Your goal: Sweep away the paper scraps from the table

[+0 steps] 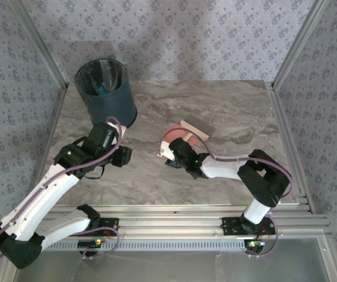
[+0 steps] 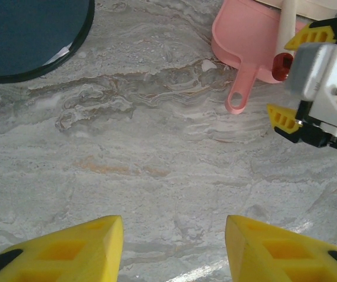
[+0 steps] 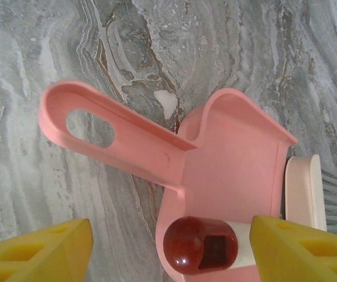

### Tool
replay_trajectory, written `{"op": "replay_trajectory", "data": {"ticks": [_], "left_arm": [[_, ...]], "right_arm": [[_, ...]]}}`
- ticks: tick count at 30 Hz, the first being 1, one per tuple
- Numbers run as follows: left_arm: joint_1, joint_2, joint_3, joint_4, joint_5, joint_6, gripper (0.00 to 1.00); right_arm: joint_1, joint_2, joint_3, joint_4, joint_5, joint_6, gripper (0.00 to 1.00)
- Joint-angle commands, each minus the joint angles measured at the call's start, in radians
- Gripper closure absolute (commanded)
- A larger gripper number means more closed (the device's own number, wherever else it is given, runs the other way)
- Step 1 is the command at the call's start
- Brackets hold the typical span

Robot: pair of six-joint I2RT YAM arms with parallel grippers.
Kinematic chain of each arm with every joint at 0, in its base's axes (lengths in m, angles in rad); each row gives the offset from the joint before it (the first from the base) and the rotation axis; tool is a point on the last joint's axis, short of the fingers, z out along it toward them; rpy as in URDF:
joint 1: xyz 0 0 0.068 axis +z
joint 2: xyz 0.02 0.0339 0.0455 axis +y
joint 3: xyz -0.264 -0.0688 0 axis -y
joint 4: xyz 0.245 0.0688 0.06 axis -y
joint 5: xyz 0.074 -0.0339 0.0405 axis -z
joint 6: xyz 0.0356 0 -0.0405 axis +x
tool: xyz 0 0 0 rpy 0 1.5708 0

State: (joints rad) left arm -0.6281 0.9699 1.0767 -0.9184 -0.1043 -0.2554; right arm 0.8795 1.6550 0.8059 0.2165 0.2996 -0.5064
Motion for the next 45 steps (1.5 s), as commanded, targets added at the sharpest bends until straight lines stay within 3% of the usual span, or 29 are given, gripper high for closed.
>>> {"op": "replay_trajectory", "data": {"ticks": [1, 8, 25, 31, 39, 45], "left_arm": [[0.010, 0.006, -0.011, 0.025, -0.042, 0.000, 0.50], [0.012, 0.031, -0.020, 0.069, -0.132, -0.016, 0.50], [0.025, 0.059, -0.180, 0.318, -0.528, -0.061, 0.45], [0.041, 0.073, -0.253, 0.420, -0.662, -0.035, 0.39], [0.093, 0.063, -0.360, 0.584, -0.744, 0.049, 0.11], [0.194, 0.039, -0.446, 0.701, -0.764, 0.081, 0.09]], "right_arm": [[0.026, -0.050, -0.012, -0.018, 0.032, -0.010, 0.27], [0.066, -0.128, -0.028, -0.013, 0.100, 0.018, 0.26], [0.063, -0.359, -0.194, 0.149, 0.419, 0.094, 0.25], [0.005, -0.401, -0.217, 0.117, 0.539, 0.163, 0.24], [-0.148, -0.491, -0.262, 0.040, 0.589, 0.306, 0.24], [-0.285, -0.577, -0.310, -0.024, 0.553, 0.401, 0.21]]}}
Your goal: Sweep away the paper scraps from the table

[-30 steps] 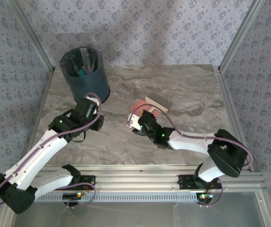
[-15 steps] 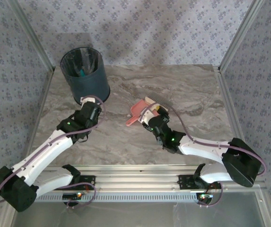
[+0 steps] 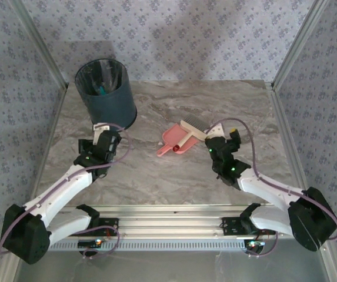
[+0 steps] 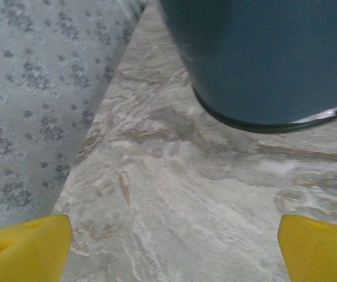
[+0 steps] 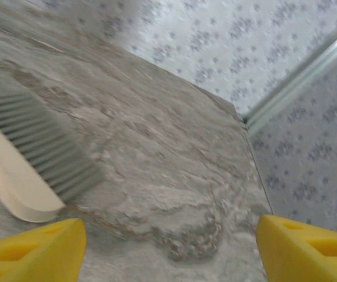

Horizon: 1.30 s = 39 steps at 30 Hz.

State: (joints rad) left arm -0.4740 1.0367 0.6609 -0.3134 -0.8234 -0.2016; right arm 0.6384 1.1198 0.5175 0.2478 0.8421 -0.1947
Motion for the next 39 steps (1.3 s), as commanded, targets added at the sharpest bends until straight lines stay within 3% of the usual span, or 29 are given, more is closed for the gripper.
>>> {"op": "replay_trajectory", "data": {"ticks": [1, 8, 13, 24, 29, 39], "left_arm": [[0.059, -0.033, -0.044, 0.117, -0.044, 0.023, 0.09], [0.170, -0.056, -0.143, 0.285, 0.037, 0.031, 0.09], [0.262, -0.046, -0.208, 0.428, 0.182, 0.077, 0.08], [0.426, 0.060, -0.292, 0.708, 0.514, 0.152, 0.05], [0.442, 0.150, -0.269, 0.735, 0.580, 0.163, 0.01], [0.476, 0.279, -0.251, 0.869, 0.747, 0.183, 0.00]], "right_arm": [[-0.065, -0.054, -0.028, -0.065, 0.000, 0.104, 0.20], [-0.214, -0.118, -0.094, -0.062, -0.080, 0.198, 0.05], [-0.315, -0.106, -0.120, -0.030, -0.190, 0.242, 0.00], [-0.466, 0.020, -0.145, 0.135, -0.405, 0.269, 0.00], [-0.522, 0.078, -0.165, 0.230, -0.500, 0.284, 0.00], [-0.614, 0.156, -0.167, 0.356, -0.678, 0.279, 0.00]]}}
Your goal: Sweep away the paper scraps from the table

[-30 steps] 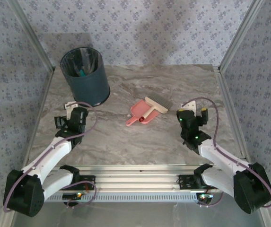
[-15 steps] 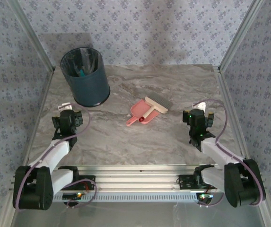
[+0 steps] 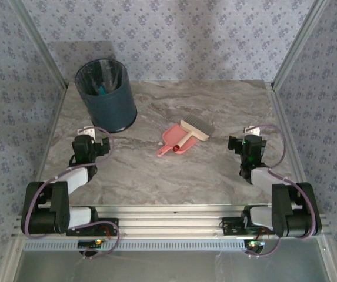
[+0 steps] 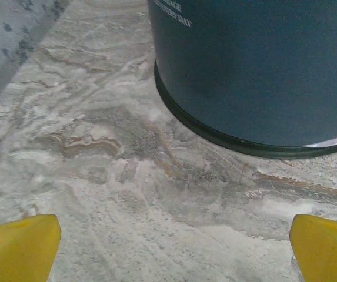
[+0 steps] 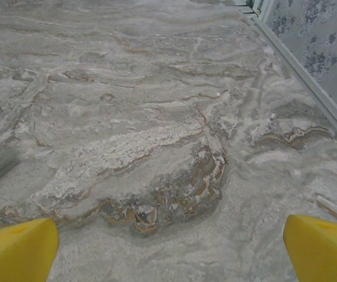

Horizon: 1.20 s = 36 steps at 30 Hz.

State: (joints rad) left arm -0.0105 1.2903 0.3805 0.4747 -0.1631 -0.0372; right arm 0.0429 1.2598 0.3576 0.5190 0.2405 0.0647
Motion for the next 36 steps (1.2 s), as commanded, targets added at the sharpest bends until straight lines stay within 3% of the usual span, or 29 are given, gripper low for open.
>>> {"op": "replay_trajectory", "data": {"ticks": [1, 9, 14, 26, 29, 34, 36], "left_arm": [[0.016, 0.033, 0.030, 0.096, 0.105, 0.018, 0.00], [0.036, 0.098, 0.066, 0.133, 0.218, 0.037, 0.01], [0.043, 0.152, 0.031, 0.264, 0.248, 0.041, 0.01], [0.043, 0.237, -0.007, 0.405, 0.296, 0.065, 0.01], [0.043, 0.236, -0.007, 0.401, 0.293, 0.066, 0.01], [0.040, 0.243, 0.036, 0.330, 0.151, 0.008, 0.00], [0.038, 0.244, 0.035, 0.332, 0.143, 0.009, 0.00]], "right_arm": [[-0.024, 0.023, -0.009, 0.100, -0.088, 0.021, 0.00], [-0.043, 0.061, 0.017, 0.115, -0.083, 0.004, 0.00], [-0.067, 0.096, 0.026, 0.157, -0.104, -0.029, 0.00], [-0.114, 0.233, -0.040, 0.411, -0.205, -0.032, 0.00], [-0.107, 0.272, -0.064, 0.501, -0.221, -0.048, 0.00], [-0.097, 0.267, -0.012, 0.398, -0.192, -0.051, 0.00], [-0.082, 0.271, 0.009, 0.353, -0.172, -0.064, 0.00]]}}
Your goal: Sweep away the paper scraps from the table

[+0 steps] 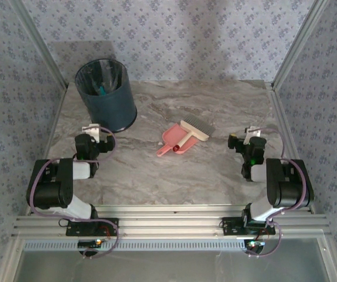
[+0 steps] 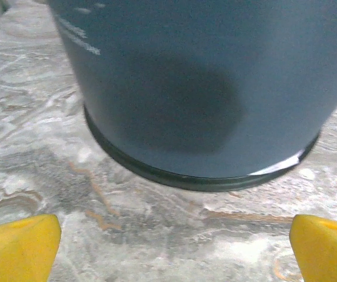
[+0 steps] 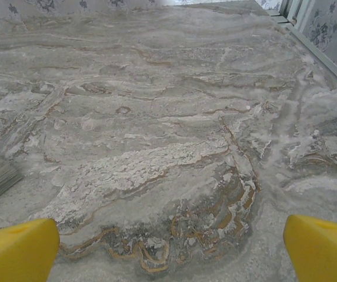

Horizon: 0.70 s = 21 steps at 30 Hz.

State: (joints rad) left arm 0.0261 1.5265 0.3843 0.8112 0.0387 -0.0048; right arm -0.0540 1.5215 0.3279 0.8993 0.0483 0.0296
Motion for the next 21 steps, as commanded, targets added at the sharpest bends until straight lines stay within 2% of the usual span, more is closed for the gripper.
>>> {"op": "replay_trajectory", "data": {"ticks": [1, 21], "left_arm": [[0.001, 0.008, 0.030, 0.000, -0.059, -0.023, 0.00], [0.000, 0.008, 0.031, -0.003, -0.059, -0.023, 0.00]], "right_arm": [[0.021, 0.011, 0.040, -0.028, 0.031, -0.032, 0.00], [0.026, 0.009, 0.042, -0.033, 0.042, -0.034, 0.00]]}}
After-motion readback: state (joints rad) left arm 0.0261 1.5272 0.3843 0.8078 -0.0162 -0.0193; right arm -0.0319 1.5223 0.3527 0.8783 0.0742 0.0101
